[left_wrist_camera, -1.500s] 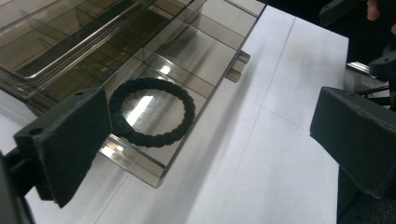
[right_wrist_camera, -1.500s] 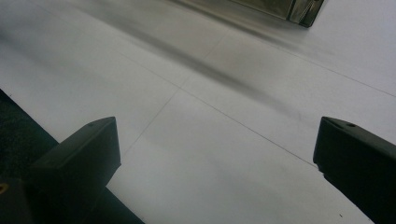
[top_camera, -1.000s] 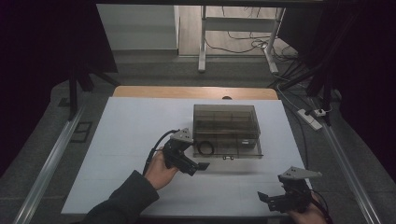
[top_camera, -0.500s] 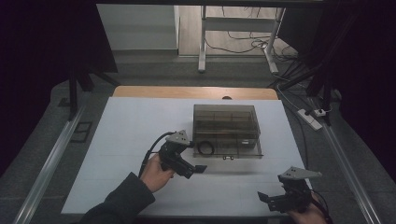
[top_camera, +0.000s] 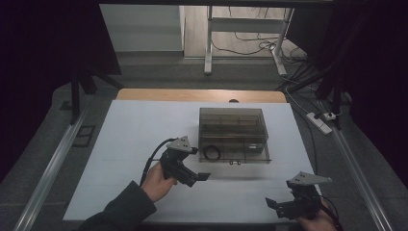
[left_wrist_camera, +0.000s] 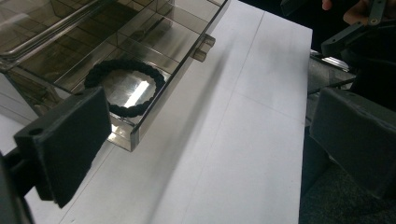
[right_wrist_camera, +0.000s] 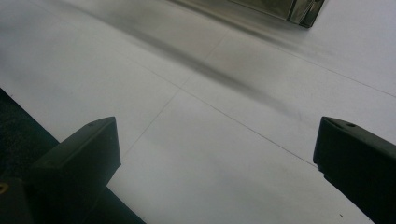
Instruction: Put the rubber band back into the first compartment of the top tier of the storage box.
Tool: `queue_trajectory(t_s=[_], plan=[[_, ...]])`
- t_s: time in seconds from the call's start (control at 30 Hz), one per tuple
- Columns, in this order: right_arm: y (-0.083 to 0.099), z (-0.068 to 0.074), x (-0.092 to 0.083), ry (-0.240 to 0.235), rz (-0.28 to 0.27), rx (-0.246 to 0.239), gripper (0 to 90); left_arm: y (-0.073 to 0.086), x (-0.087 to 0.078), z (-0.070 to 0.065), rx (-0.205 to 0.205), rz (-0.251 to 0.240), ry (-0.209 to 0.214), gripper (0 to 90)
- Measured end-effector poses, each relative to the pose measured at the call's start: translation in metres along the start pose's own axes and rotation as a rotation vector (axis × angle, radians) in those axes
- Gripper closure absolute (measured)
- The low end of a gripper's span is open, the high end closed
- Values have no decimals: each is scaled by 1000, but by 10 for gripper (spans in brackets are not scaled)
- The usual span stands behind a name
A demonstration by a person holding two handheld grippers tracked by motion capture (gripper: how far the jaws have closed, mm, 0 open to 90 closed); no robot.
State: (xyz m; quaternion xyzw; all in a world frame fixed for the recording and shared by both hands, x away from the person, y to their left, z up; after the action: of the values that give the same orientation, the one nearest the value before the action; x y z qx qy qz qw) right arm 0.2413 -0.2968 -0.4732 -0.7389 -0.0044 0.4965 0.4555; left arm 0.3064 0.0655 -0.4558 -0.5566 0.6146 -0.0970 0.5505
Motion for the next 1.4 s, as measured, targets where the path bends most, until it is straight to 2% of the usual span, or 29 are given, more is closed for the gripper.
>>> queue_trajectory(t_s=[0.07,0.33,0.53,0.77,1.03,1.4], plan=[[0,0,0,0,-2,1,2,1,-2,0,2,0,-6,0],[0,0,0,6,-3,2,2,4,-8,2,-48,-23,19,0],[0,0,0,4,-7,2,2,11,-12,3,-50,-33,14,0],[0,0,0,1,-8,2,2,21,-19,2,-50,-33,-8,0],[0,0,-1,-3,-12,5,2,25,-29,1,-50,-45,-41,0],[0,0,-1,1,-13,8,0,34,-42,1,-80,-33,-67,0]])
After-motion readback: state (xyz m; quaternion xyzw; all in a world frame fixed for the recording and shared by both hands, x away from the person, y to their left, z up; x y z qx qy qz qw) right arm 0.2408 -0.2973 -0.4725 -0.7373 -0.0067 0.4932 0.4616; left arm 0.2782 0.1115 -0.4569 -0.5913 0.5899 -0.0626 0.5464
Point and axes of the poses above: each handheld gripper's, and its own axes: x roughly forward along the jaws, y roughly out of its underside, z roughly to its left, the point moved 2 cm from there along x, roughly forward along the jaws, and after that the axes turned 13 degrees about -x, right-handed, at the moved point
